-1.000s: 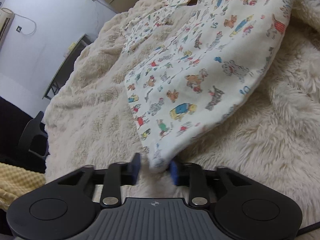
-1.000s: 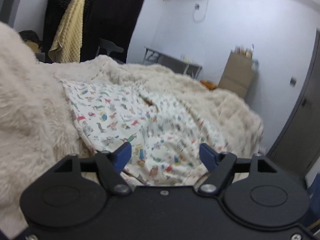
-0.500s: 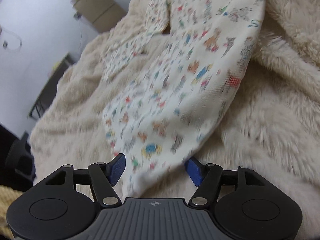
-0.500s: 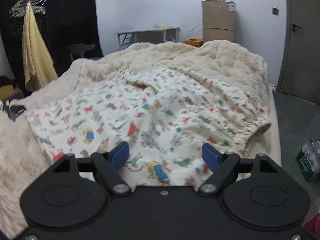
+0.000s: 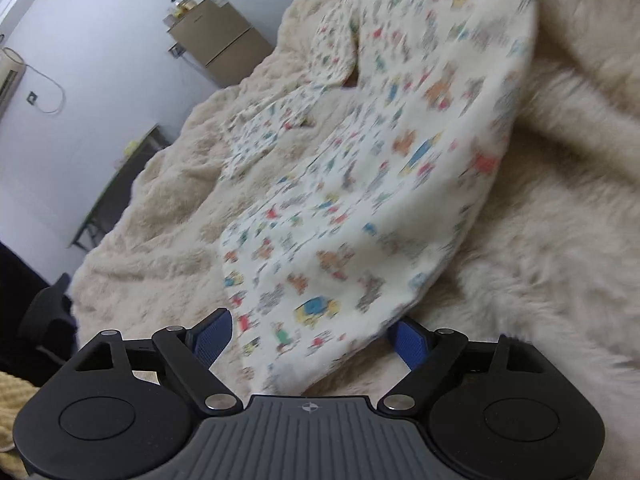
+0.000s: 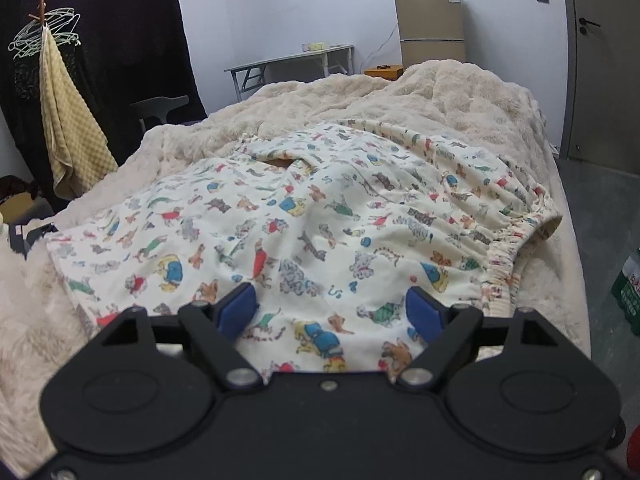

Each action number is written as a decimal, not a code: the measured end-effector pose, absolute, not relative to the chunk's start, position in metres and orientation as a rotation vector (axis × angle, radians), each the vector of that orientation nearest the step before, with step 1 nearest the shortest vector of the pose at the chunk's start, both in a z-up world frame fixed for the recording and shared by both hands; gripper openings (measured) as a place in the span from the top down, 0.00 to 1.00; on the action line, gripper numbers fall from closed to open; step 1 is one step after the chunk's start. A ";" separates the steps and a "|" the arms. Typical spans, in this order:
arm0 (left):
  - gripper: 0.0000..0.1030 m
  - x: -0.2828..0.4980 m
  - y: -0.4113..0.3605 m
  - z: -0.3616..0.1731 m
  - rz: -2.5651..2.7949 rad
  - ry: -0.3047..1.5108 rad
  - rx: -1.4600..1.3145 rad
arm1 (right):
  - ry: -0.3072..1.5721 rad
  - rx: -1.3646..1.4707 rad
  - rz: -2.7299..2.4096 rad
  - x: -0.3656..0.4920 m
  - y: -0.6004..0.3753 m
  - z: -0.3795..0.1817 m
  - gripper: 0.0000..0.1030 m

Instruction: Fold clothes

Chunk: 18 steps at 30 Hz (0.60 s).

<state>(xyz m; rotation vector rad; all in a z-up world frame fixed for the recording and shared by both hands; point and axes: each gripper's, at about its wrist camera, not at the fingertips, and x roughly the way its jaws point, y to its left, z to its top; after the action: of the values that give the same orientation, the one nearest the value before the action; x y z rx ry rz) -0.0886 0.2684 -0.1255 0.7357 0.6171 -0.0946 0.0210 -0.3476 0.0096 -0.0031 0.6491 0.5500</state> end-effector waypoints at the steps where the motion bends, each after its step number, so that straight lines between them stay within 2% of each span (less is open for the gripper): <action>1: 0.17 -0.089 0.269 -0.125 -0.103 0.610 0.729 | 0.652 0.000 0.548 0.021 -0.347 0.009 0.20; 3: 0.10 -0.084 0.267 -0.130 -0.102 0.625 0.725 | 0.653 0.000 0.546 0.021 -0.347 0.009 0.20; 18: 0.03 -0.079 0.273 -0.138 -0.080 0.692 0.669 | 0.665 -0.021 0.536 0.021 -0.342 0.005 0.19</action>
<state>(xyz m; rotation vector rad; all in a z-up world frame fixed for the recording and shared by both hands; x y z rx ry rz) -0.0793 0.2733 -0.1378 0.6687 0.6915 -0.0795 0.0208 -0.3415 0.0053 -0.0207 0.6645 0.5365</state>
